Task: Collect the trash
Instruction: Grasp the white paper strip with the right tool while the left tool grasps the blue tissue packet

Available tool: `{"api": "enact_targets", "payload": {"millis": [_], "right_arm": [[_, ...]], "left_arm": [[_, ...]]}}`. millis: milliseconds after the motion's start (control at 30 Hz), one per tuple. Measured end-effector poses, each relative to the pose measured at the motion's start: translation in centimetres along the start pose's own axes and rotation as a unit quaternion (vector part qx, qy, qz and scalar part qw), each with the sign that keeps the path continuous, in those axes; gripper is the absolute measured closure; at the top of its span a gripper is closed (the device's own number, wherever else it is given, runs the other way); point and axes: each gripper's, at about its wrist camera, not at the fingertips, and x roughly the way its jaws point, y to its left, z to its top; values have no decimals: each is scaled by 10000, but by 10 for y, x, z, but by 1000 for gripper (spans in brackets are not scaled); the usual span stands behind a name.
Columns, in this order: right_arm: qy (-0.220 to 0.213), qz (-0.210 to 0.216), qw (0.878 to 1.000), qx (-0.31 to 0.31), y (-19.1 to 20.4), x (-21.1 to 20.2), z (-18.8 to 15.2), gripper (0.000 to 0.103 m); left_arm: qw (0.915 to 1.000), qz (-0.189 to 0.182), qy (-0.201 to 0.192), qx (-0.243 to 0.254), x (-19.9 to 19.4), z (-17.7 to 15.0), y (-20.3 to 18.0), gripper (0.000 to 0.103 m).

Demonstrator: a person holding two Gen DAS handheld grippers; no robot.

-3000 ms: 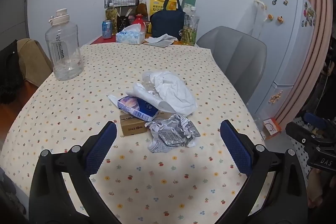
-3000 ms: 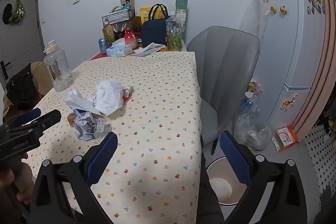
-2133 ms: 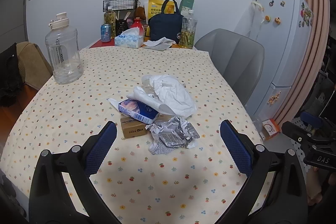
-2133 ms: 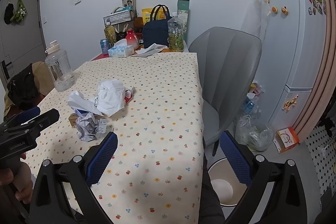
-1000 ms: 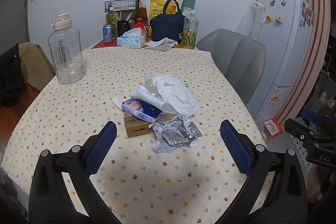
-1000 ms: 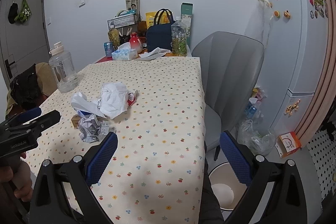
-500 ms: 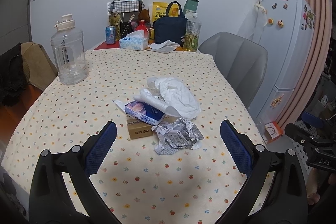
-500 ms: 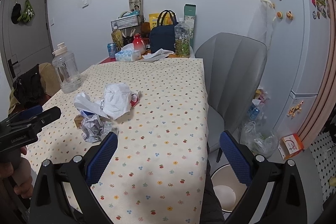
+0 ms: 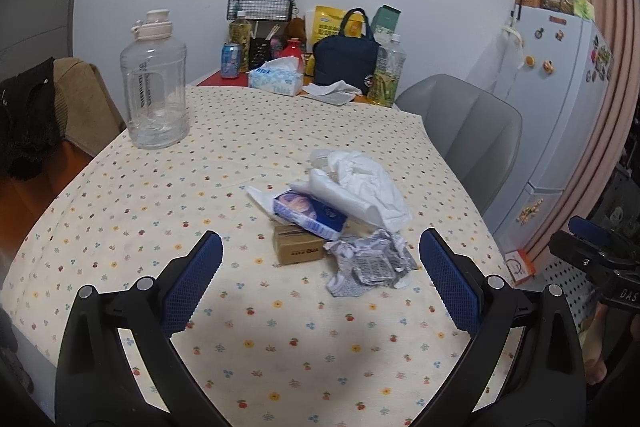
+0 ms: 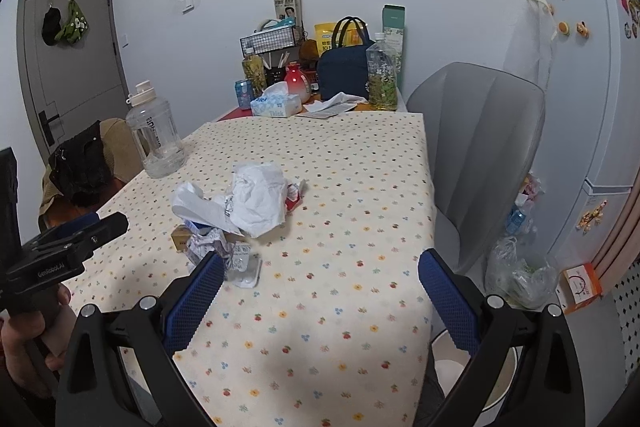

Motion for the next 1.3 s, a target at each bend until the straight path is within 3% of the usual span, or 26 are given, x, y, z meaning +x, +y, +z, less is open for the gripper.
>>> {"api": "enact_targets", "payload": {"millis": [300, 500, 833, 933, 1000, 1067, 1300], "right_arm": [[369, 561, 9974, -271, 35, 41, 10, 30], [588, 951, 9920, -590, 69, 68, 15, 31], [973, 1299, 9802, -1135, 125, 121, 23, 46], [1055, 1278, 9787, -1208, 134, 136, 25, 68], [1125, 1272, 9780, -1208, 136, 146, 27, 91], [1126, 1323, 9784, -1118, 134, 148, 32, 99], [787, 1325, 9845, -835, 115, 137, 53, 100]], "left_arm": [[9995, 195, 35, -246, 9, -3, 34, 8], [9984, 400, 101, -383, 17, -8, 56, 8], [9945, 786, 223, -658, 24, -13, 95, 8], [9940, 800, 252, -703, 27, -12, 101, 8], [9941, 779, 280, -707, 31, -11, 103, 8], [9942, 736, 326, -712, 37, -9, 102, 8], [9950, 393, 508, -762, 63, 3, 91, 19]]}}
